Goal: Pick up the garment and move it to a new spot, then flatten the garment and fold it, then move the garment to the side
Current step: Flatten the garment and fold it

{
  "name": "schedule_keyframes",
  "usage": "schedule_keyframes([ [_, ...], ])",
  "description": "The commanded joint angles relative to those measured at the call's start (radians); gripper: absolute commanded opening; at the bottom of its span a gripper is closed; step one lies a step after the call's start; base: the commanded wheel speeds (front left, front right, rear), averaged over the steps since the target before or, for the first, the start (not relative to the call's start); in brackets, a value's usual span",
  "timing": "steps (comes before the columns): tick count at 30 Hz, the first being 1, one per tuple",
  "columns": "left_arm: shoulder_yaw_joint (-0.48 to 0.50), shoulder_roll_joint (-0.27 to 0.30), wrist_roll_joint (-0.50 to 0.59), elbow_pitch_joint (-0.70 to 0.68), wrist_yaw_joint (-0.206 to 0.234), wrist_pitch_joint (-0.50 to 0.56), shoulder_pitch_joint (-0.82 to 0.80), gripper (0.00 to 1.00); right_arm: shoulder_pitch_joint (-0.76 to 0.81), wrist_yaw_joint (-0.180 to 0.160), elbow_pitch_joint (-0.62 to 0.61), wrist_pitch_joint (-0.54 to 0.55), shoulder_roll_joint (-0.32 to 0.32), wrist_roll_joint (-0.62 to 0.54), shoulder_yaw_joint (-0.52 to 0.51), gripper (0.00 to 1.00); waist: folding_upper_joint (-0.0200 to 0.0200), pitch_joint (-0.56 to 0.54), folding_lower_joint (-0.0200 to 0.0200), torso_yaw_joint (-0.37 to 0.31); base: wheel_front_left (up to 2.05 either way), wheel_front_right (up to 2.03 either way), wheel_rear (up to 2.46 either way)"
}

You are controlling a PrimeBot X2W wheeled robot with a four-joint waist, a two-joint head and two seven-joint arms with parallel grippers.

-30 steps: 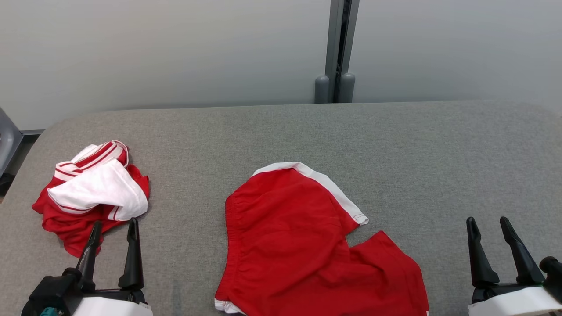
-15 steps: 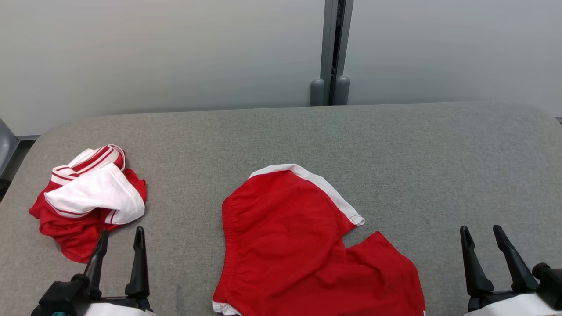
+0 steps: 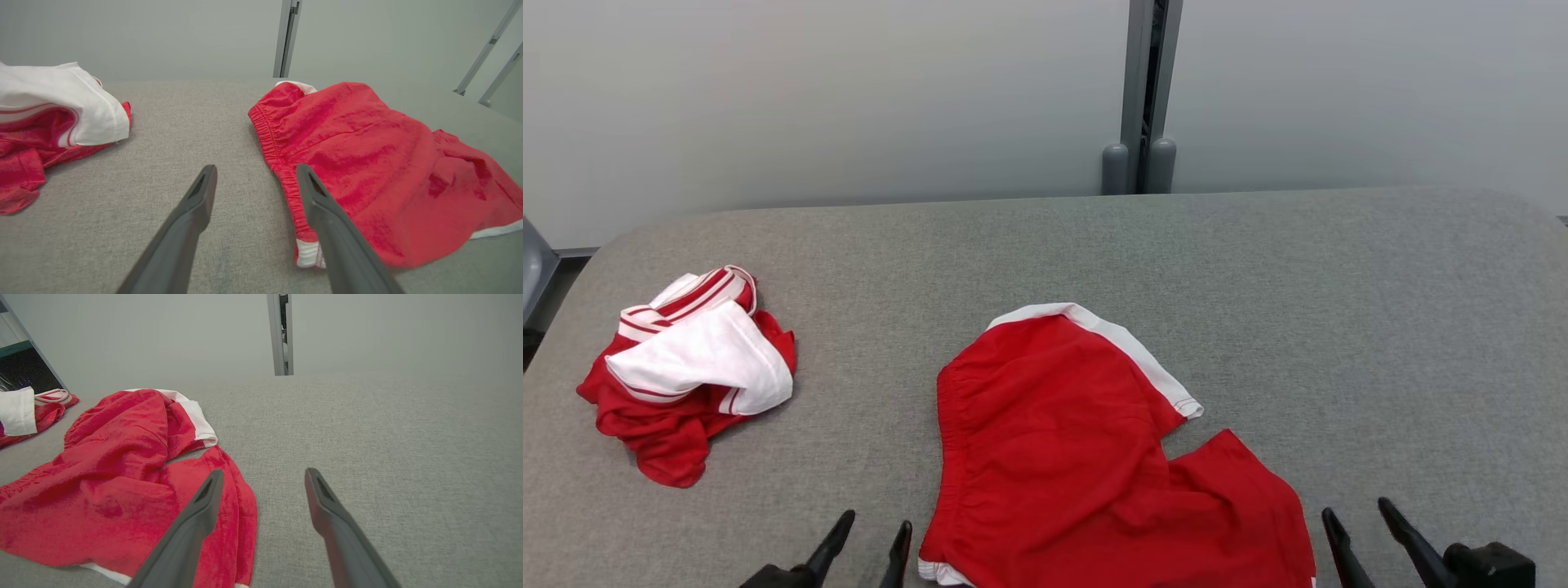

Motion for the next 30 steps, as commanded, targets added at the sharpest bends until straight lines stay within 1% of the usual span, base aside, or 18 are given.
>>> schedule_keyframes([
  [1, -0.035, 0.017, -0.018, 0.024, 0.0, 0.0, 0.005, 1.0, 0.014, 0.0, 0.022, -0.005, -0.013, 0.014, 0.028, 1.0, 0.0, 0.005, 0.0, -0.001, 0.0, 0.0, 0.0],
  [4, -0.101, 0.042, -0.04, 0.069, 0.0, 0.0, -0.011, 1.0, 0.016, 0.0, 0.06, -0.001, -0.022, 0.03, 0.08, 1.0, 0.0, 0.015, 0.0, -0.001, 0.0, 0.0, 0.0],
  [7, -0.163, 0.058, -0.054, 0.114, 0.0, 0.0, -0.033, 1.0, 0.012, 0.0, 0.108, -0.002, -0.018, 0.052, 0.102, 1.0, 0.0, 0.022, 0.0, 0.001, 0.0, 0.0, 0.0],
  [21, -0.259, 0.066, -0.107, 0.236, 0.0, 0.0, -0.127, 1.0, -0.062, 0.0, 0.283, -0.001, 0.014, 0.118, 0.199, 1.0, 0.0, 0.04, 0.0, -0.006, 0.0, 0.0, 0.0],
  [22, -0.27, 0.065, -0.113, 0.243, 0.0, 0.0, -0.132, 1.0, -0.068, 0.0, 0.291, -0.001, 0.016, 0.125, 0.207, 0.96, 0.0, 0.04, 0.0, -0.006, 0.0, 0.0, 0.0],
  [23, -0.281, 0.064, -0.119, 0.249, 0.0, 0.0, -0.136, 0.81, -0.072, 0.0, 0.298, -0.001, 0.017, 0.132, 0.214, 0.46, 0.0, 0.04, 0.0, -0.006, 0.0, 0.0, 0.0],
  [24, -0.291, 0.067, -0.124, 0.255, 0.0, 0.0, -0.141, 0.46, -0.078, 0.0, 0.304, -0.001, 0.02, 0.138, 0.223, 0.24, 0.0, 0.04, 0.0, -0.007, 0.0, 0.0, 0.0],
  [25, -0.3, 0.069, -0.131, 0.259, 0.0, 0.0, -0.145, 0.3, -0.082, 0.0, 0.309, -0.001, 0.022, 0.143, 0.23, 0.0, 0.0, 0.04, 0.0, -0.008, 0.0, 0.0, 0.0],
  [26, -0.312, 0.069, -0.139, 0.263, 0.0, 0.0, -0.145, 0.0, -0.086, 0.0, 0.311, -0.001, 0.024, 0.145, 0.235, 0.0, 0.0, 0.039, 0.0, -0.008, 0.0, 0.0, 0.0],
  [30, -0.347, 0.073, -0.164, 0.243, 0.0, 0.0, -0.156, 0.0, -0.105, 0.0, 0.296, -0.001, 0.017, 0.16, 0.244, 0.0, 0.0, 0.038, 0.0, -0.006, 0.0, 0.0, 0.0],
])
